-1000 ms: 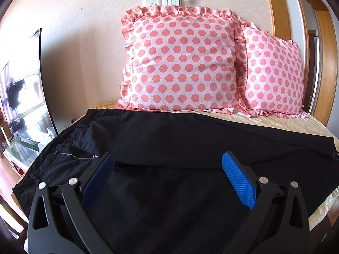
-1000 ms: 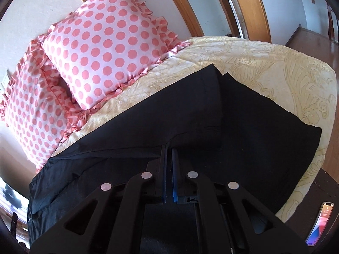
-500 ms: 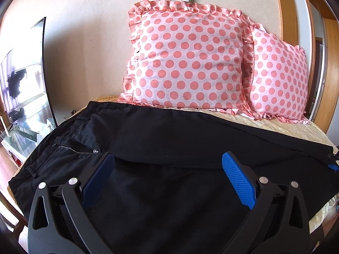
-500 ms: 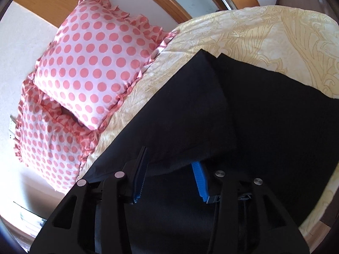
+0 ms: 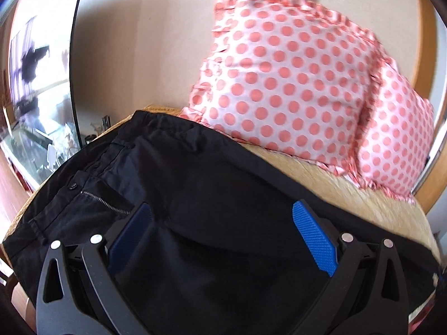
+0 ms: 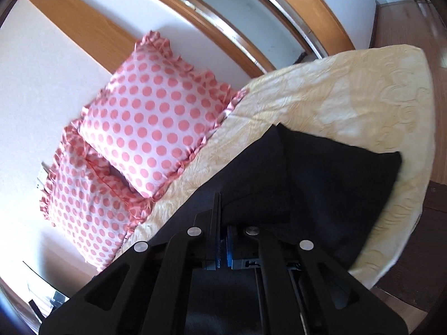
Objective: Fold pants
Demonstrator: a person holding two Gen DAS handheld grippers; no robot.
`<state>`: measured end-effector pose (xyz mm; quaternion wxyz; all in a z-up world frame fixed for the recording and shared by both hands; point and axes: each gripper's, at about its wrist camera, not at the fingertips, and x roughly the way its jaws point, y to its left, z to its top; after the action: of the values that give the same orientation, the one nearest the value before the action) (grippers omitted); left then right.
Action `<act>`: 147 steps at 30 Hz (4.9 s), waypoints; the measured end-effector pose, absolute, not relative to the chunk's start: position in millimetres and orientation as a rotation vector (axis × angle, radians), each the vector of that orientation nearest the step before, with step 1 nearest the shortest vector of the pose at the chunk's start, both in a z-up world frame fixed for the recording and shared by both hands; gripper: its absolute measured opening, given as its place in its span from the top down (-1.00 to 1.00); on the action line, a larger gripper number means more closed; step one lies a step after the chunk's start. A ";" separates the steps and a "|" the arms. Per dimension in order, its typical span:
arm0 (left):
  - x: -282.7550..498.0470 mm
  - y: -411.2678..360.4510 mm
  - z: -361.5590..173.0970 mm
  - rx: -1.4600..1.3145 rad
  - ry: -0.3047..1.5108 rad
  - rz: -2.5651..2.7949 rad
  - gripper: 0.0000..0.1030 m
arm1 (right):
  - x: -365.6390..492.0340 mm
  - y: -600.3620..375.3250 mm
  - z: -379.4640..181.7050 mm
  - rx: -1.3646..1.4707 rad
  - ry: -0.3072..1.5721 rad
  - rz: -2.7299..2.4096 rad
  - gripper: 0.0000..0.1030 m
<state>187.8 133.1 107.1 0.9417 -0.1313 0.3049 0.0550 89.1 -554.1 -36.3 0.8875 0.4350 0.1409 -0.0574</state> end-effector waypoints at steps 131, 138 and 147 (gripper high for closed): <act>49.9 79.7 22.3 -0.150 0.647 -0.077 -0.95 | 150.5 -379.0 62.1 0.135 0.431 0.423 -0.16; 43.1 89.5 23.0 -0.225 0.616 -0.100 -0.96 | 240.3 -156.5 65.1 -0.171 0.646 0.969 0.10; 42.8 86.9 22.6 -0.230 0.598 -0.098 -0.96 | 276.2 -52.4 18.3 -0.410 0.800 1.053 0.14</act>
<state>42.8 86.9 22.6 0.9480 -0.1128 0.2937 -0.0484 276.2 -52.4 18.3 0.7699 -0.1888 0.3688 0.4854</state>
